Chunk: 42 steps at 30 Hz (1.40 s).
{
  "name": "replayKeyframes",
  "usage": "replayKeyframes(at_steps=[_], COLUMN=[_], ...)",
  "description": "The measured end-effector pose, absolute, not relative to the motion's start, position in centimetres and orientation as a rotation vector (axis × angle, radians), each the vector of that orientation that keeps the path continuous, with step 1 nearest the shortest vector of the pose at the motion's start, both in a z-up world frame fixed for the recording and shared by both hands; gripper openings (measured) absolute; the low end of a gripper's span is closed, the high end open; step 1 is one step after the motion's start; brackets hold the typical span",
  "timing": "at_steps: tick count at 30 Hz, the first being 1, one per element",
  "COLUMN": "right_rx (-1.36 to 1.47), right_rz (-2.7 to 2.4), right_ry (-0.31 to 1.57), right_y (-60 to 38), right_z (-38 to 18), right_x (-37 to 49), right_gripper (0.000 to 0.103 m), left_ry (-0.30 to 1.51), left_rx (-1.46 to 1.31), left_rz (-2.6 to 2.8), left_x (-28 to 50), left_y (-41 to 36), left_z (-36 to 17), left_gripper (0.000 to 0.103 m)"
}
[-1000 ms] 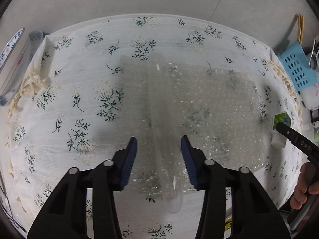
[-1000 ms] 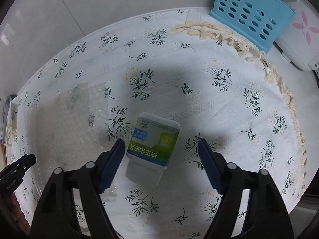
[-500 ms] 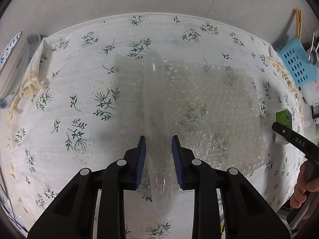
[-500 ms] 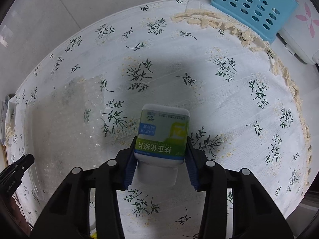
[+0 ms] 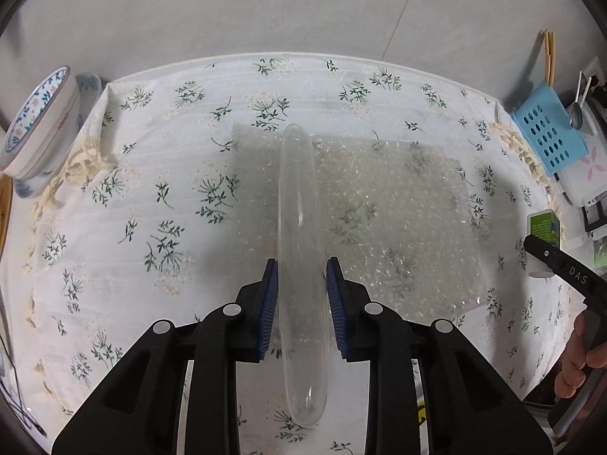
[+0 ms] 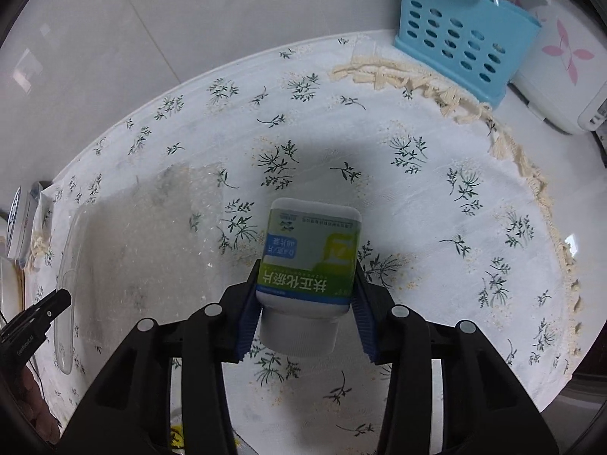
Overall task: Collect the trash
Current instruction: 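Carry the clear tube and white-green bottle over the black trash bin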
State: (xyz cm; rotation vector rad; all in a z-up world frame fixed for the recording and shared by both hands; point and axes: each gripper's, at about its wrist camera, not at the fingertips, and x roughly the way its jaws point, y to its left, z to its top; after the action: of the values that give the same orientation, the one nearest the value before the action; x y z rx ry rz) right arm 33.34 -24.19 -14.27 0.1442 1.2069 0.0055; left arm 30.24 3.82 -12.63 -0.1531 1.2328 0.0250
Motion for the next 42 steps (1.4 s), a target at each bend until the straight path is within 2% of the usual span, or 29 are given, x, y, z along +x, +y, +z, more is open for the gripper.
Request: replayKeyframes(at_steps=[42], right_rx=[0.052], right_rz=[0.177], right_ry=[1.109], right_y=[-24.6], right_z=[-7.1], right_x=[16.3], right_gripper=[0.041], left_ry=[1.144], left_rx=[-0.143], left_rz=[-0.023], left_x=[15.5], left_y=[-1.5], left_z=[-6.9], left_gripper=[0.025])
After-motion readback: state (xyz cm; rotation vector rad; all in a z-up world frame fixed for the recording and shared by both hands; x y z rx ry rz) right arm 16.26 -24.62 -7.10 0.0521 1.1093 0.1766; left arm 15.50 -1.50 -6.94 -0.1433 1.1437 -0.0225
